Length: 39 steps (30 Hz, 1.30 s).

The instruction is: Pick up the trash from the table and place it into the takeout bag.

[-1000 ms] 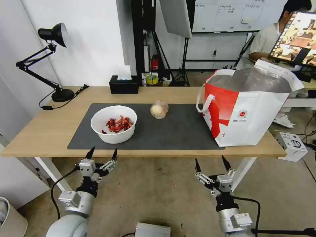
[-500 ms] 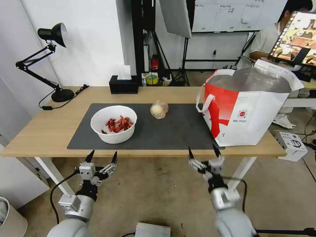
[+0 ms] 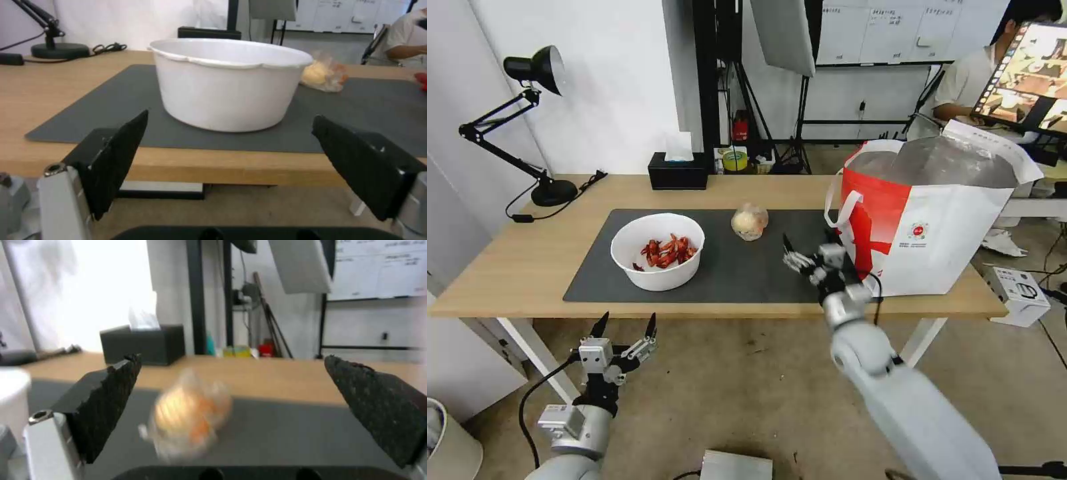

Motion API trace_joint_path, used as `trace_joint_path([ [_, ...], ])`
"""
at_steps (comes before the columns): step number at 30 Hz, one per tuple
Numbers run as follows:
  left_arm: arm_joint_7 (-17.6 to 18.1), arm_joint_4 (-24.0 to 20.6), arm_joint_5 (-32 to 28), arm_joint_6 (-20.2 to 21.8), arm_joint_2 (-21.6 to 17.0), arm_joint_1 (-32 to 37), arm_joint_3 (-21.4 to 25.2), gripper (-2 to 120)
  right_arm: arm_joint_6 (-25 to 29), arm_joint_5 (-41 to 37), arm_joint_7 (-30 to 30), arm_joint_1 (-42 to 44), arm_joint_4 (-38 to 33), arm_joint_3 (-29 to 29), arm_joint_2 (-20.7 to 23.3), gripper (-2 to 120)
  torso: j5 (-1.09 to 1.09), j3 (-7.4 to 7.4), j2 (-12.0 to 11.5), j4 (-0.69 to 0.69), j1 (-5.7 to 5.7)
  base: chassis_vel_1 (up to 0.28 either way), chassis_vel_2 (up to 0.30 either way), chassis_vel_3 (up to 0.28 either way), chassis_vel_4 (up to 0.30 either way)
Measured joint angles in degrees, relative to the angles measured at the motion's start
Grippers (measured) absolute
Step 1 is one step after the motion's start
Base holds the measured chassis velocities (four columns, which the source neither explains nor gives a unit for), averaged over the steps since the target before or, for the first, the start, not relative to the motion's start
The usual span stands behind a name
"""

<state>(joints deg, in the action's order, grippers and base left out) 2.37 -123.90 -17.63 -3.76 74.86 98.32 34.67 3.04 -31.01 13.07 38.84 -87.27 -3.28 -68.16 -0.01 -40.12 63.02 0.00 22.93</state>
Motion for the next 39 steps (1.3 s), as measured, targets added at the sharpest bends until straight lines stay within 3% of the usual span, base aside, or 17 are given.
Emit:
trace_joint_path([
  [3,-0.28,-0.51,0.09,-0.07,0.66,0.84,0.47,100,-1.57,-3.83,-0.38,-7.53,7.27,-2.63,-3.60,100,0.00,0.01,0.00,0.02,0.00,0.000,0.000,0.000,0.000],
  [10,-0.42,-0.79,0.20,-0.12,1.15,1.15,0.96,100,-3.30,-5.23,-0.21,-14.43,16.52,-4.05,-8.56,100,0.00,0.01,0.00,0.01,0.00,0.000,0.000,0.000,0.000],
  [15,-0.82,-0.60,0.28,-0.74,1.23,1.66,1.19,100,-9.76,-7.27,-0.13,-22.38,28.72,-4.91,-14.47,100,0.00,0.01,0.00,0.01,-0.01,0.000,0.000,0.000,0.000],
  [25,-1.33,0.70,0.61,-1.22,0.25,1.58,0.59,100,-15.58,-7.58,-2.49,-28.60,42.46,-6.36,-19.78,100,0.00,0.01,0.00,0.01,-0.01,0.000,0.000,0.000,0.000],
  [34,-1.40,1.34,0.33,-1.57,0.10,1.25,0.64,100,-17.11,-7.14,-3.02,-28.22,45.24,-7.62,-21.04,99,0.01,0.01,0.01,0.01,-0.02,0.000,0.000,0.000,0.000],
  [39,-1.40,1.66,0.21,-1.79,0.19,1.05,0.70,100,-18.43,-6.50,-1.84,-27.45,45.08,-7.67,-21.00,83,0.01,0.01,0.01,0.00,-0.02,0.000,0.000,0.000,0.000],
])
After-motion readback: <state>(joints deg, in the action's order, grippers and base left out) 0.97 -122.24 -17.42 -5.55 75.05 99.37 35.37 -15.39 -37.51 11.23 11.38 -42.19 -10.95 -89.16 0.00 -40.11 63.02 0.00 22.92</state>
